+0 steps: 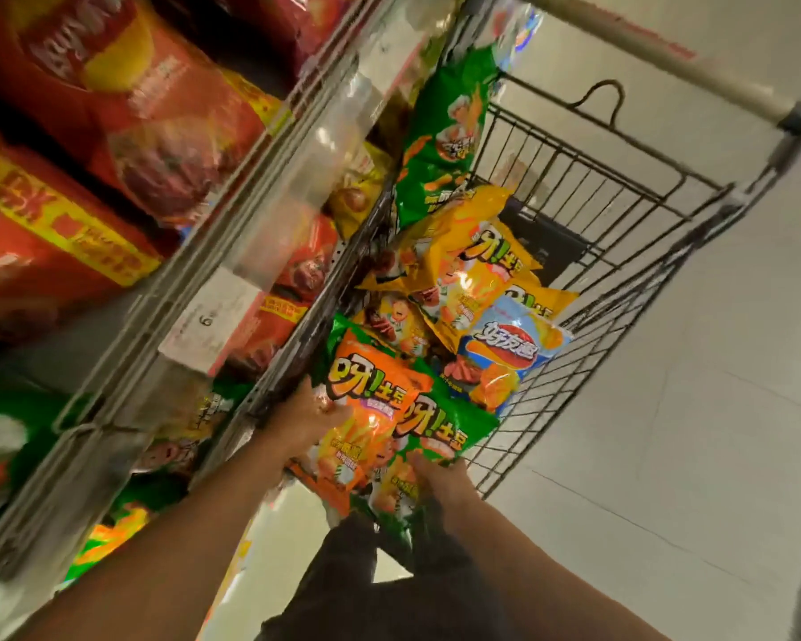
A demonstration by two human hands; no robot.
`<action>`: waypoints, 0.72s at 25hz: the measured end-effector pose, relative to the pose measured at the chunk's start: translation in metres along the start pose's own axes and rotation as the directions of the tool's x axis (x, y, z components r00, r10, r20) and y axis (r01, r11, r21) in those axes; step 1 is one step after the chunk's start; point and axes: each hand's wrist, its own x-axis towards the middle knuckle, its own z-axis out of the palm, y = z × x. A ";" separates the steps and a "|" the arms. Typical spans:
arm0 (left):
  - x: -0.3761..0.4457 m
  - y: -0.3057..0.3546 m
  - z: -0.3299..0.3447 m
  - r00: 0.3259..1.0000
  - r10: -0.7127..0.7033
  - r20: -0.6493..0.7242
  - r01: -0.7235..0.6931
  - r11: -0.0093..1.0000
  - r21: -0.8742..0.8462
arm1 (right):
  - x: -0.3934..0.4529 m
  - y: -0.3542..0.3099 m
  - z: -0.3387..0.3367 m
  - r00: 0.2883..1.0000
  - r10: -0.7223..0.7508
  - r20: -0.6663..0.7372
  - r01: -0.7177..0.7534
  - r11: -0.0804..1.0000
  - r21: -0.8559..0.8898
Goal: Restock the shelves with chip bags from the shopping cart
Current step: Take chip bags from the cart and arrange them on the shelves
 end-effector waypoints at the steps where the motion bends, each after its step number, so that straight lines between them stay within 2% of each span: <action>1: -0.002 -0.001 0.002 1.000 -0.026 -0.002 0.026 1.000 -0.014 | 0.007 0.000 0.000 0.999 0.035 -0.005 -0.035 0.999 0.042; 5: -0.013 0.012 -0.003 0.999 -0.049 0.000 0.049 0.994 -0.100 | 0.018 -0.009 -0.010 0.991 0.133 0.033 -0.135 0.988 0.070; 8: -0.027 0.023 -0.013 0.999 -0.024 0.042 0.031 0.981 -0.192 | 0.015 -0.018 -0.023 0.982 0.139 0.125 -0.145 0.988 0.044; 10: -0.034 0.027 -0.013 0.999 -0.034 0.028 0.039 0.977 -0.208 | 0.013 -0.029 -0.028 0.985 0.129 0.119 -0.130 0.992 0.003; 13: -0.045 0.029 -0.001 0.999 0.024 -0.026 -0.031 0.953 -0.303 | 0.010 -0.046 -0.033 0.990 0.100 0.099 -0.097 0.995 -0.035; 16: -0.064 0.029 0.008 0.989 0.054 -0.135 -0.101 0.922 -0.373 | 0.007 -0.060 -0.036 0.996 0.028 0.088 -0.021 0.997 -0.077; 18: -0.079 0.023 0.010 0.989 0.040 -0.144 -0.100 0.893 -0.440 | 0.004 -0.065 -0.037 0.996 -0.034 0.084 0.043 0.993 -0.105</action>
